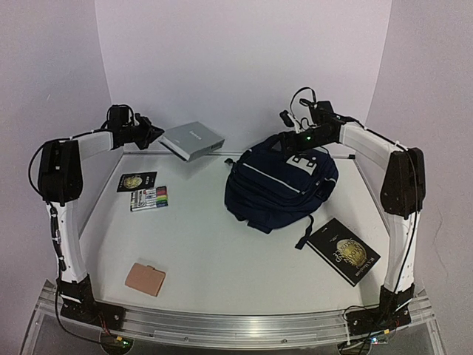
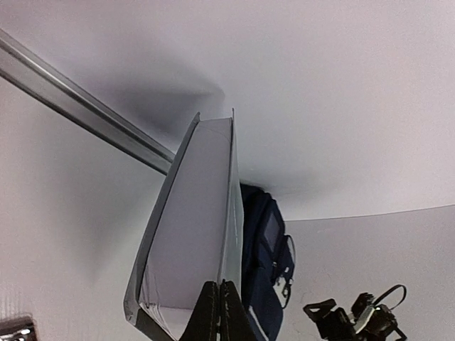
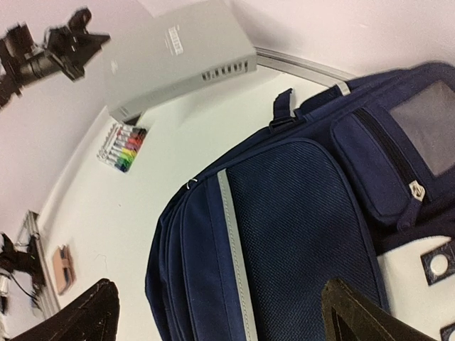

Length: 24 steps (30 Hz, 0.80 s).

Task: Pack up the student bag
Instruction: Pick up the book from the center of the board.

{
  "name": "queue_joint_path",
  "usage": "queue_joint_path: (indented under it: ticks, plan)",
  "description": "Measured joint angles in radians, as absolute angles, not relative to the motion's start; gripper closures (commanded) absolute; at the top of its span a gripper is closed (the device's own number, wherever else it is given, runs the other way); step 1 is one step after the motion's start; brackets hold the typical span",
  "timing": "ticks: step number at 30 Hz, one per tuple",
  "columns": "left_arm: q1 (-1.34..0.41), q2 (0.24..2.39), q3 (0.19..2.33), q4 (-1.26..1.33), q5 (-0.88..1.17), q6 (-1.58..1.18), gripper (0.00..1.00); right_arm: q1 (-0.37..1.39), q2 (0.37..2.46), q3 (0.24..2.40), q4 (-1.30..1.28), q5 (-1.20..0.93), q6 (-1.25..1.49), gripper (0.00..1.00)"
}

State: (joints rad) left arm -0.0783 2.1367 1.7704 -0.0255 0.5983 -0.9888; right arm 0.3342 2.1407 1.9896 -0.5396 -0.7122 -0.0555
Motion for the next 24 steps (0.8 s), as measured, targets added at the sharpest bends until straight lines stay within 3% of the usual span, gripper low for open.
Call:
queue_joint_path:
  ticks: [8,16,24]
  plan:
    - [-0.141,1.984,1.671,0.002,0.633,-1.079,1.00,0.473,2.101,1.942,-0.443,-0.544,-0.298,0.02]
    - [-0.211,1.906,1.614,0.008,0.765,-1.185,1.00,0.546,1.892,1.577,-0.025,-0.456,-0.608,0.02]
    - [-0.255,1.827,1.550,0.082,0.949,-1.288,1.00,0.530,1.840,1.415,0.215,-0.450,-0.959,0.02]
